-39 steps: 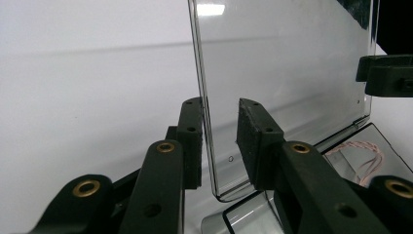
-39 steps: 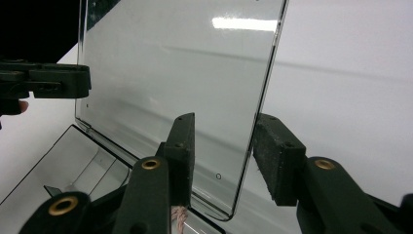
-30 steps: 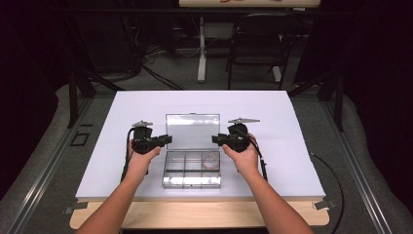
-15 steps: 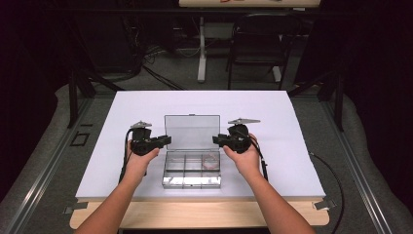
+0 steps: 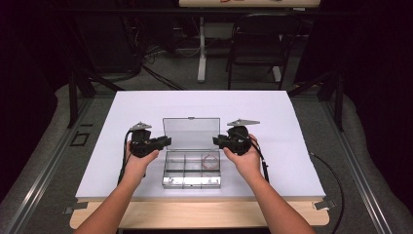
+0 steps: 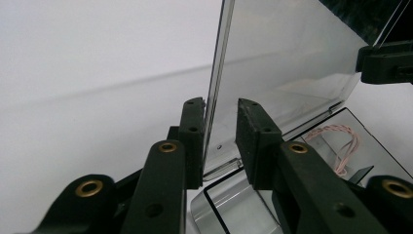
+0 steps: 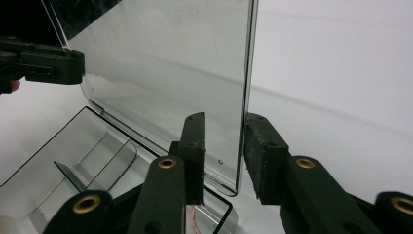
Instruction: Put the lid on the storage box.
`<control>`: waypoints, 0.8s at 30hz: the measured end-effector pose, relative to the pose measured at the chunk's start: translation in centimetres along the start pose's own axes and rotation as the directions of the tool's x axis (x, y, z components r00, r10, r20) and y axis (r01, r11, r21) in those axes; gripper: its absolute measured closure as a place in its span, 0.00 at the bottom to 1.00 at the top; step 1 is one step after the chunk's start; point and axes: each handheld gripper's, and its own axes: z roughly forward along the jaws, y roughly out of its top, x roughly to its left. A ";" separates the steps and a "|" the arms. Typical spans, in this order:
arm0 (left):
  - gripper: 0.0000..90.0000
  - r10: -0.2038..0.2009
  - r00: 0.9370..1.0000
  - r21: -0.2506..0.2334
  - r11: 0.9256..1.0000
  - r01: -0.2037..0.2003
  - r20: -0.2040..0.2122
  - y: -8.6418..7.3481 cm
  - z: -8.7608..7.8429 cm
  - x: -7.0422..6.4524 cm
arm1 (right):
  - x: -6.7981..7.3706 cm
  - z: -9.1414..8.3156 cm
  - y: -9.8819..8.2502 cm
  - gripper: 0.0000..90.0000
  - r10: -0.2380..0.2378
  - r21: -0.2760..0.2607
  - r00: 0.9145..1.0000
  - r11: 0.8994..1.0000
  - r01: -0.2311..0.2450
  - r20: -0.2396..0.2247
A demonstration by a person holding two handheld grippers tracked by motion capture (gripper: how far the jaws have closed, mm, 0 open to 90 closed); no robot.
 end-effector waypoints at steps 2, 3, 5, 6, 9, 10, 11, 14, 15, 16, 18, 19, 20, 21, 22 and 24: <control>0.77 0.005 1.000 -0.002 1.000 -0.005 0.002 0.0 -0.1 -0.1 | 0.1 -0.1 -0.1 0.77 -0.007 -0.005 1.000 1.000 0.007 -0.006; 0.76 0.014 1.000 -0.001 1.000 -0.014 0.004 0.0 -0.2 -0.1 | 0.1 -0.1 -0.1 0.76 -0.015 -0.006 1.000 1.000 0.015 -0.005; 0.73 0.021 1.000 0.001 1.000 -0.021 0.007 0.0 -0.4 -0.3 | 0.1 -0.2 -0.1 0.75 -0.017 -0.005 1.000 1.000 0.017 -0.006; 0.72 0.022 1.000 -0.002 1.000 -0.022 0.006 0.0 -0.4 -0.3 | 0.1 -0.2 -0.2 0.75 -0.011 -0.013 1.000 1.000 0.011 -0.006; 0.71 0.024 1.000 -0.018 1.000 -0.024 -0.002 0.1 -0.7 -0.4 | 0.1 -0.2 -0.3 0.75 -0.012 -0.016 1.000 1.000 0.012 -0.009; 0.70 0.027 1.000 -0.022 0.999 -0.027 -0.004 0.2 -0.9 -0.4 | 0.1 -0.2 -0.3 0.75 -0.013 -0.018 1.000 1.000 0.013 -0.008; 0.70 0.026 1.000 -0.020 0.999 -0.026 -0.001 0.3 -1.0 -0.4 | 0.1 -0.2 -0.3 0.75 -0.013 -0.020 1.000 1.000 0.013 -0.007; 0.70 0.032 0.999 -0.031 0.999 -0.032 -0.009 0.6 -1.5 -0.4 | 0.2 -0.2 -0.3 0.76 -0.018 -0.020 1.000 1.000 0.017 -0.006; 0.70 0.037 0.999 -0.039 0.999 -0.037 -0.010 0.8 -1.7 -0.5 | 0.2 -0.2 -0.3 0.76 -0.018 -0.021 1.000 1.000 0.018 -0.006; 0.70 0.038 0.999 -0.042 0.998 -0.038 -0.013 0.9 -1.8 -0.5 | 0.2 -0.2 -0.3 0.76 -0.022 -0.023 1.000 0.999 0.022 -0.005; 0.70 0.043 0.999 -0.048 0.998 -0.044 -0.010 1.3 -2.2 -0.6 | 0.3 -0.3 -0.3 0.76 -0.024 -0.022 1.000 0.999 0.024 -0.007; 0.70 0.048 0.999 -0.056 0.997 -0.048 -0.010 1.5 -2.3 -0.7 | 0.3 -0.3 -0.4 0.76 -0.026 -0.021 1.000 0.999 0.026 -0.004; 0.70 0.046 0.999 -0.053 0.998 -0.047 -0.008 1.6 -2.4 -0.8 | 0.3 -0.4 -0.4 0.76 -0.026 -0.019 1.000 0.999 0.026 -0.002; 0.70 0.054 0.998 -0.061 0.997 -0.055 -0.010 1.8 -2.4 -0.9 | 0.3 -0.4 -0.4 0.76 -0.029 -0.016 1.000 0.999 0.028 -0.003; 0.70 0.056 0.998 -0.059 0.997 -0.056 -0.005 1.9 -2.5 -1.0 | 0.4 -0.4 -0.4 0.76 -0.029 -0.016 1.000 0.999 0.029 -0.003; 0.70 0.062 0.998 -0.068 0.996 -0.062 -0.008 2.2 -2.7 -1.2 | 0.3 -0.5 -0.4 0.76 -0.035 -0.016 0.999 0.999 0.035 -0.004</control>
